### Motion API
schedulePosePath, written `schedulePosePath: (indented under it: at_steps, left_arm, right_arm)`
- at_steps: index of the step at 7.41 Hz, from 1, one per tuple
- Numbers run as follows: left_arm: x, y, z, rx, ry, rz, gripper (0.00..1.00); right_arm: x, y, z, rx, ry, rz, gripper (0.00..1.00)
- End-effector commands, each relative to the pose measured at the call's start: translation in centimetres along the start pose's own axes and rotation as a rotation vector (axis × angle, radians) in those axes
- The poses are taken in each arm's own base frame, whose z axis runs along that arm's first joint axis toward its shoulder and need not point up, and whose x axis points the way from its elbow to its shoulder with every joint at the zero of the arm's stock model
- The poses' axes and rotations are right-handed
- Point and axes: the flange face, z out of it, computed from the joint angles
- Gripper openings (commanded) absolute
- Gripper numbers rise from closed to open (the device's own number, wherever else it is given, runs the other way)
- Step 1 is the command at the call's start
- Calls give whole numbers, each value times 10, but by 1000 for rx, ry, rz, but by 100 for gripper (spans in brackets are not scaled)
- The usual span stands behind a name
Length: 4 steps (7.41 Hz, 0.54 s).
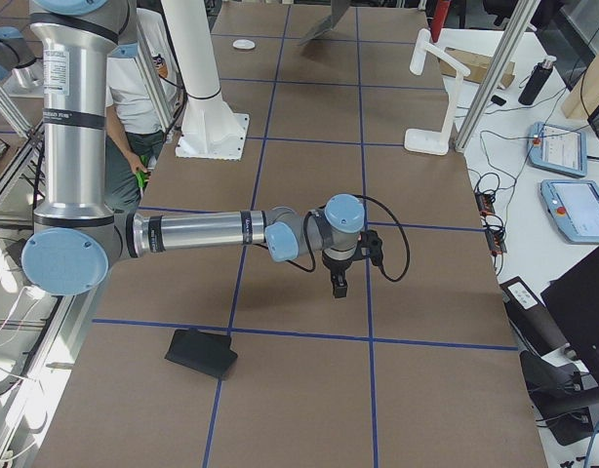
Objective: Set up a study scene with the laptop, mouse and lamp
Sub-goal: 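Move the held laptop with the left gripper to the table center near the lamp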
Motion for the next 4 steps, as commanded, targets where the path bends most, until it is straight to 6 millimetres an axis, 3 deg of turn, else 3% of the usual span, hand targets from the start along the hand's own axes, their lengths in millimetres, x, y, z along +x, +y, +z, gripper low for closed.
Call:
schedulePosePath:
  at_steps: [1,2,3,4]
  left_arm:
    - [88,138,-1,-23,20,9,0]
    - [132,208,5,-38,20,-3,0]
    - [160,276,20,-17,14,-41,0]
    - [173,339,38,-25,1,-96,0]
  right_arm:
    - [1,-2,1,1,7,4,99]
    - [2,-2,1,0,9,9,99]
    - [3,-2,3,-3,9,13,99]
    - [6,0,6,-12,6,22,99]
